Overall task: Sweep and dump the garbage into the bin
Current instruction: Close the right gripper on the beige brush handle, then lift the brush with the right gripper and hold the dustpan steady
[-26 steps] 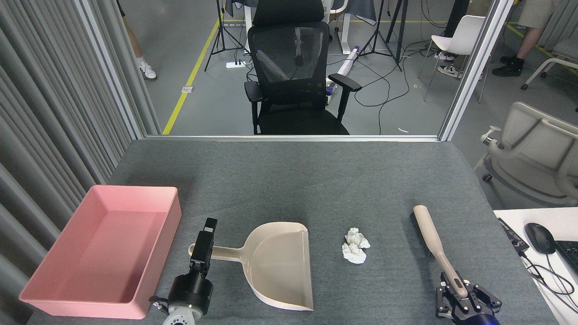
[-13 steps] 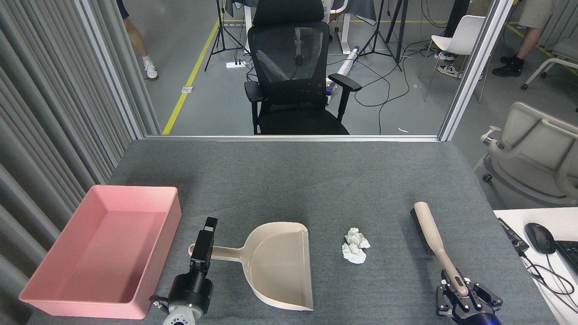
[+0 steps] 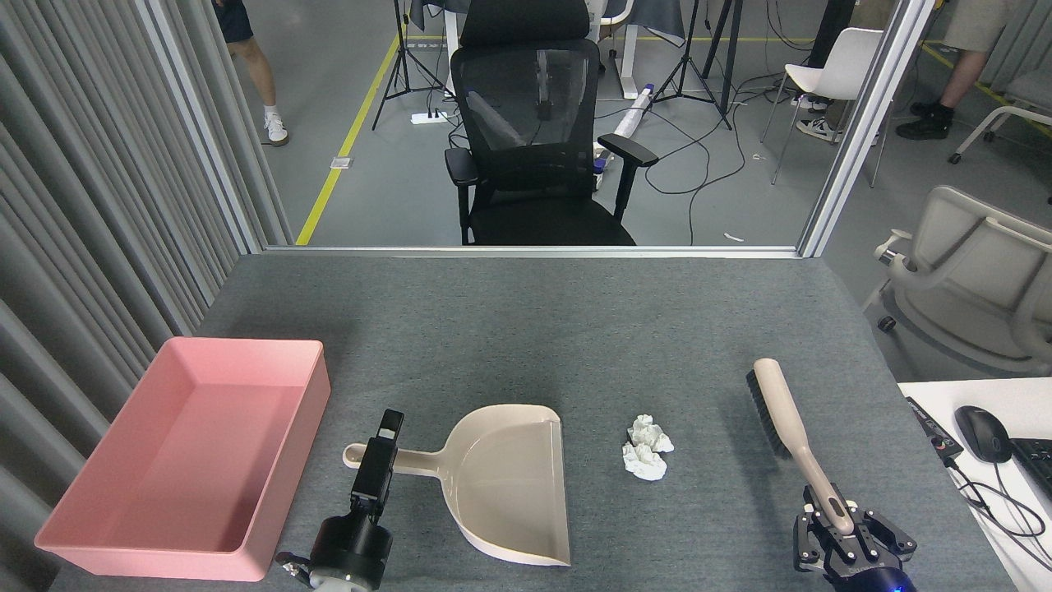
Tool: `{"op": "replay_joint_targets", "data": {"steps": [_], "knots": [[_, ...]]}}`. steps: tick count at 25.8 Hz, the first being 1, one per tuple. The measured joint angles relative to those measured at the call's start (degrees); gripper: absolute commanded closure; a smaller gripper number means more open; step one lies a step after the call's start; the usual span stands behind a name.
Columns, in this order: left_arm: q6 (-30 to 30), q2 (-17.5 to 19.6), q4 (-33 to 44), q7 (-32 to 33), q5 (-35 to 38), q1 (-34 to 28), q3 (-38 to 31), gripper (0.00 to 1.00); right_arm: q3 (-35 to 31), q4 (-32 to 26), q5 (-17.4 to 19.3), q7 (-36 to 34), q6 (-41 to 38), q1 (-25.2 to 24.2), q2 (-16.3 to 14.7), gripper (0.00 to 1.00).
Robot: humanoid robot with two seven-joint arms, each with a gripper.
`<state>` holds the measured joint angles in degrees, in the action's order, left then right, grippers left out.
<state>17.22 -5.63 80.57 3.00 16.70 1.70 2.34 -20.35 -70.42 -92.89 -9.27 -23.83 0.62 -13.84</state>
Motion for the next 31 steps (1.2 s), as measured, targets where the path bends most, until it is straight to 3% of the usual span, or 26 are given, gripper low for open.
{"op": "replay_joint_targets", "data": {"steps": [12, 23, 31], "knots": [[3.57, 1.61, -4.79, -0.55, 0.09, -3.45, -0.34, 0.01, -0.63, -3.18, 2.9, -0.27, -0.66, -2.32, 0.28, 0.74], [0.13, 1.41, -11.48, -0.71, 0.01, 1.81, -1.33, 0.01, -0.66, -4.22, 3.1, 0.06, -0.6, -2.72, 0.21, 0.73], [-1.89, 1.16, -15.77, -7.65, 0.82, 5.86, -1.63, 0.01, -0.74, -4.37, 3.76, 0.24, -0.6, -2.78, 0.37, 0.72]]}}
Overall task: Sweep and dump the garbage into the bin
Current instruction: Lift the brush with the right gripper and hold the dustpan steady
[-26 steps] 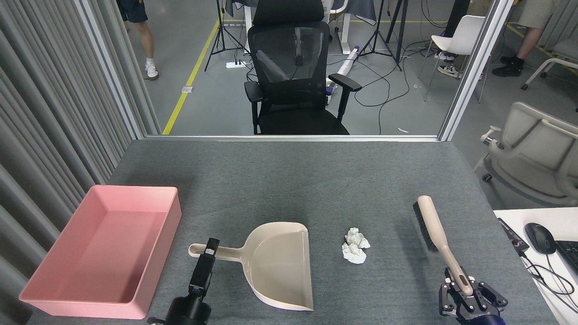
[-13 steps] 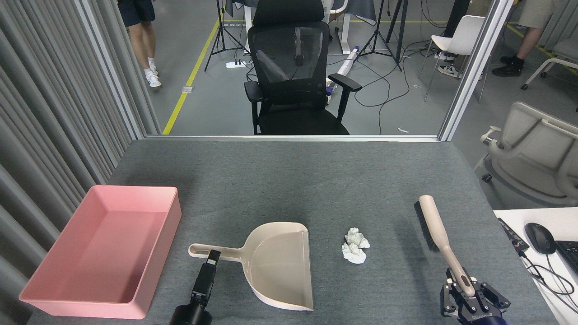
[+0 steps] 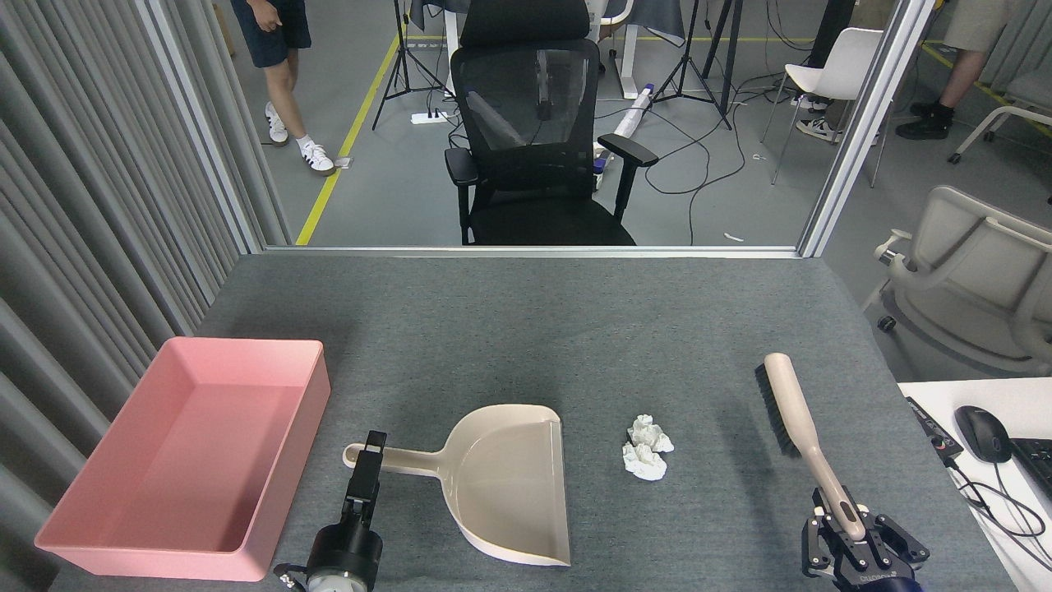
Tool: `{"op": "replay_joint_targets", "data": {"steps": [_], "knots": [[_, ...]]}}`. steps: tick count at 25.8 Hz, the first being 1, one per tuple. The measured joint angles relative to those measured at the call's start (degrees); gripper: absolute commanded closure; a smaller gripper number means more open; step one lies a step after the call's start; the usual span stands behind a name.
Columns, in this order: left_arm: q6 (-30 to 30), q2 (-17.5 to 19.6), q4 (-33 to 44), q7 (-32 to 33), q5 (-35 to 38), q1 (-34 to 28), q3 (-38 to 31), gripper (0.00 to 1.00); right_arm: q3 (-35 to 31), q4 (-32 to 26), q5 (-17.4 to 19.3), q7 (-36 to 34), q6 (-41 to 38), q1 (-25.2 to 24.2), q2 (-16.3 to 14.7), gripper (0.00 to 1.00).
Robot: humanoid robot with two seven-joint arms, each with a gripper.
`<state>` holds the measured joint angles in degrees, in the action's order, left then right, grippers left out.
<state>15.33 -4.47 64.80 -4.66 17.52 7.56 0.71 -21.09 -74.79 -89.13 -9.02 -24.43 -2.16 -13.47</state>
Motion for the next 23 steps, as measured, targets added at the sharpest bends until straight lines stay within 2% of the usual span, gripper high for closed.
{"op": "replay_joint_targets", "data": {"steps": [7, 12, 14, 18, 20, 22, 23], "knots": [[-0.11, -0.02, -2.59, -1.89, 0.79, 1.48, 0.05, 0.01, 0.0, -0.22, 0.59, -0.27, 0.0, -0.12, -0.06, 0.71], [1.44, -0.36, -5.36, 2.56, 0.16, 2.5, -0.82, 0.03, 0.0, -0.4, 0.75, -0.3, 0.0, -0.12, -0.19, 0.71], [1.88, -0.76, -5.82, 4.37, 0.13, 3.1, -1.56, 0.26, 0.0, -0.49, 0.78, -0.31, 0.0, -0.12, -0.21, 0.7], [2.44, -1.22, -6.23, 6.72, 0.15, 3.74, -2.89, 0.27, 0.0, -0.61, 0.8, -0.32, 0.0, -0.16, -0.27, 0.7], [2.51, -1.33, -6.68, 7.1, 0.23, 3.88, -3.27, 0.32, -0.01, -0.66, 0.8, -0.32, 0.01, -0.23, -0.3, 0.7], [2.76, -1.39, -7.29, 7.72, -0.03, 4.02, -3.7, 0.45, 0.0, -0.77, 0.8, -0.32, 0.01, -0.33, -0.32, 0.69], [2.97, -1.4, -7.65, 8.29, -0.36, 4.04, -4.22, 0.47, 0.0, -0.86, 0.8, -0.32, 0.01, -0.34, -0.34, 0.69]]}}
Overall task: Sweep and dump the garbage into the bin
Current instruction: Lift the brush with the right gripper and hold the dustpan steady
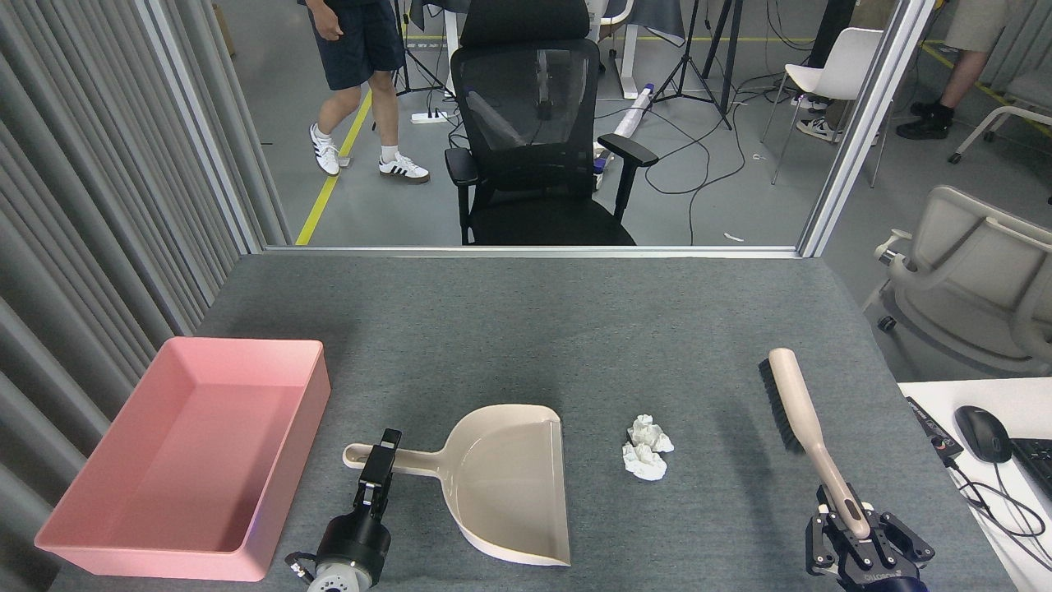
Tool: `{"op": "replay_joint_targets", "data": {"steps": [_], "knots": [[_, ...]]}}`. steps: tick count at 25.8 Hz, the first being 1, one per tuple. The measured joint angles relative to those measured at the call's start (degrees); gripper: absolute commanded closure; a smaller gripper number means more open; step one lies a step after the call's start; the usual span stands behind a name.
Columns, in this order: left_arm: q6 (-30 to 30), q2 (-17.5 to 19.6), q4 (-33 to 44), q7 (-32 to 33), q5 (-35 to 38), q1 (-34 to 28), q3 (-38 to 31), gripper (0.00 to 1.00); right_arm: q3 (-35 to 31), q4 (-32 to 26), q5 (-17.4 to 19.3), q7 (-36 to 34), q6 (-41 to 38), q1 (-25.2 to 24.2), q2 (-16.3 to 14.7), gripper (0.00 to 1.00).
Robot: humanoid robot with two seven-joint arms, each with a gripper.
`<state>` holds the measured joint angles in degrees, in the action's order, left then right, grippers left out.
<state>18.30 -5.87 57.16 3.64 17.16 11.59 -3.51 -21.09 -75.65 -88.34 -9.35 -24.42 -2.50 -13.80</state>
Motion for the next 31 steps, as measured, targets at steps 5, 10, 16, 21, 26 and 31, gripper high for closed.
{"op": "replay_joint_targets", "data": {"steps": [5, 10, 16, 21, 26, 31], "knots": [[1.14, -0.57, -0.94, 3.98, -1.3, 0.19, -3.11, 0.48, 0.0, -0.24, 0.0, -0.07, 0.0, -0.04, -0.01, 0.68], [1.61, -0.76, -1.06, 5.29, -1.51, 0.5, -3.99, 0.57, 0.0, -0.47, 0.0, -0.19, 0.0, -0.04, 0.05, 0.67], [2.7, -1.01, -1.05, 5.73, -1.52, 0.52, -4.15, 0.58, 0.0, -0.81, 0.0, 0.06, 0.0, -0.31, 0.01, 0.68], [3.13, -1.03, -1.02, 5.78, -1.61, 0.46, -4.33, 0.67, 0.0, -2.03, 0.0, 0.25, 0.0, -0.52, 0.06, 0.68], [5.55, -1.05, -1.51, 5.74, -1.59, 0.45, -4.28, 0.8, 0.0, -2.51, 0.0, -0.16, 0.0, -0.77, 0.25, 0.68], [8.21, -1.06, -3.38, 4.91, -1.44, 0.43, -4.24, 0.83, 0.0, -2.97, 0.0, -0.64, 0.0, -1.46, 0.49, 0.68]]}}
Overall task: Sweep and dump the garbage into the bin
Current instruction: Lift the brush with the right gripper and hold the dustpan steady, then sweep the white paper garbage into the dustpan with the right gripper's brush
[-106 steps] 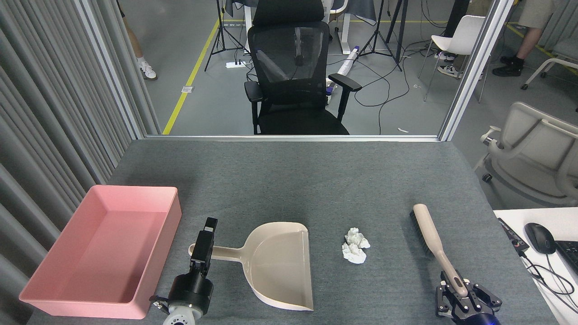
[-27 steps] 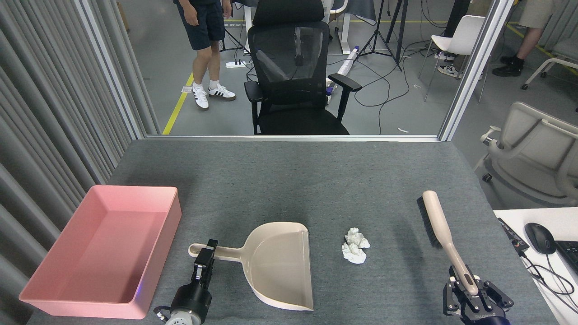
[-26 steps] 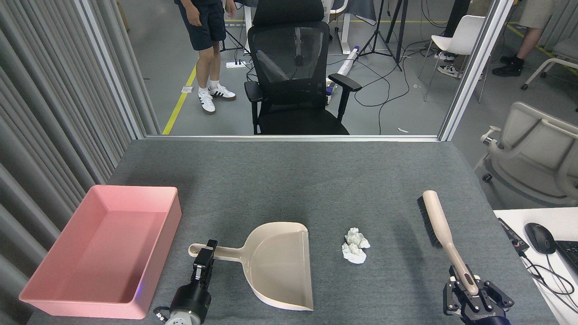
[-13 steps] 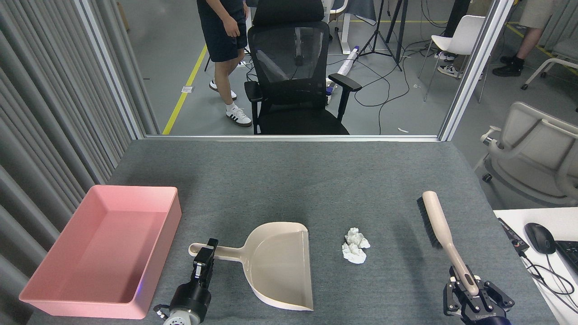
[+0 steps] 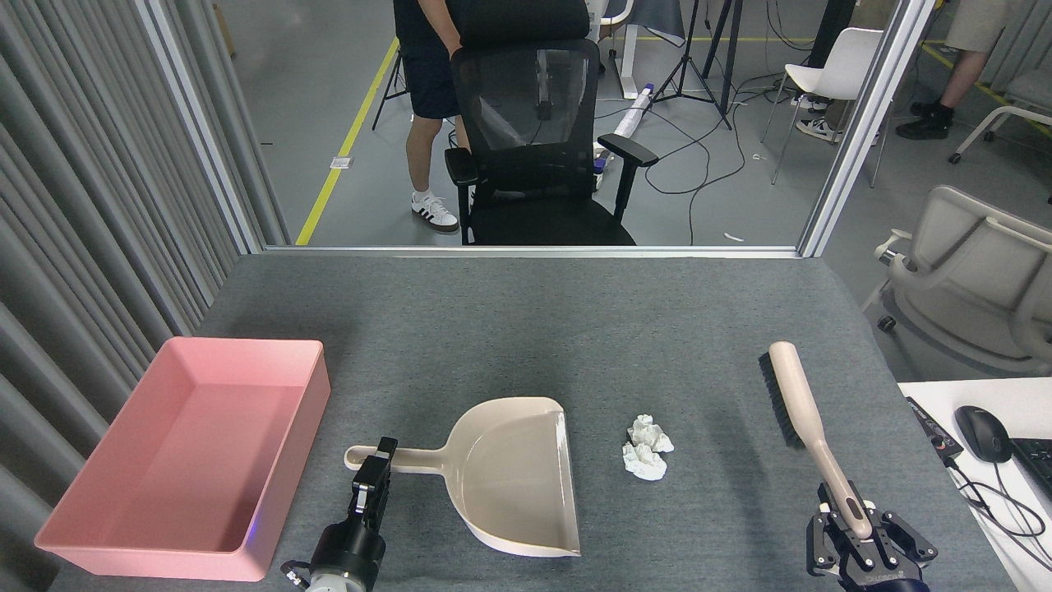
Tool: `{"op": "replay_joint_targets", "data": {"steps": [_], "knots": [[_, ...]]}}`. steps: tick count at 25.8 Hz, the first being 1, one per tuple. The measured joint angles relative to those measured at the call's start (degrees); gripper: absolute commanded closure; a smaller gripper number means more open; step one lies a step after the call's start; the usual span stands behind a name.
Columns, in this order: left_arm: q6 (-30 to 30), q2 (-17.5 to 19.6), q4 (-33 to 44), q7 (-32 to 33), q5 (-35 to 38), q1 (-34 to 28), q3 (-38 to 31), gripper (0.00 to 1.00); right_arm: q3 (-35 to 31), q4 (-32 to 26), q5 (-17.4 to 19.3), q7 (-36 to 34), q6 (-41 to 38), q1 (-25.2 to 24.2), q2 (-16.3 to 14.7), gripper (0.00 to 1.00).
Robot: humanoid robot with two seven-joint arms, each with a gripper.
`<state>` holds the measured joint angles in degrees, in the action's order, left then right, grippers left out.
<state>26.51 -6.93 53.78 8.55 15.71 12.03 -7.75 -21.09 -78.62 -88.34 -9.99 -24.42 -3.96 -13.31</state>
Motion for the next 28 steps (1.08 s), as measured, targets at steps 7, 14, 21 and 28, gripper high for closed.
{"op": "replay_joint_targets", "data": {"steps": [7, 14, 21, 28], "knots": [[2.94, 0.02, -0.25, -0.19, 0.85, 0.01, 0.03, 0.93, 0.16, -1.17, 0.06, -0.4, -0.24, -1.81, 2.21, 0.68], [6.45, -0.01, 0.0, -0.09, 6.84, 0.04, 0.01, 0.94, 0.42, -1.76, 0.02, -0.41, -0.42, -4.46, 4.68, 0.68], [8.16, -0.05, 0.1, -0.74, 14.21, 0.26, -0.07, 0.94, 0.92, -1.7, -0.25, -0.57, -0.1, -5.08, 6.04, 0.68], [6.19, 0.14, 1.3, -0.85, 18.85, 0.73, -0.06, 0.94, 4.4, -1.09, -0.71, 0.04, 0.51, -4.97, 8.12, 0.68]]}}
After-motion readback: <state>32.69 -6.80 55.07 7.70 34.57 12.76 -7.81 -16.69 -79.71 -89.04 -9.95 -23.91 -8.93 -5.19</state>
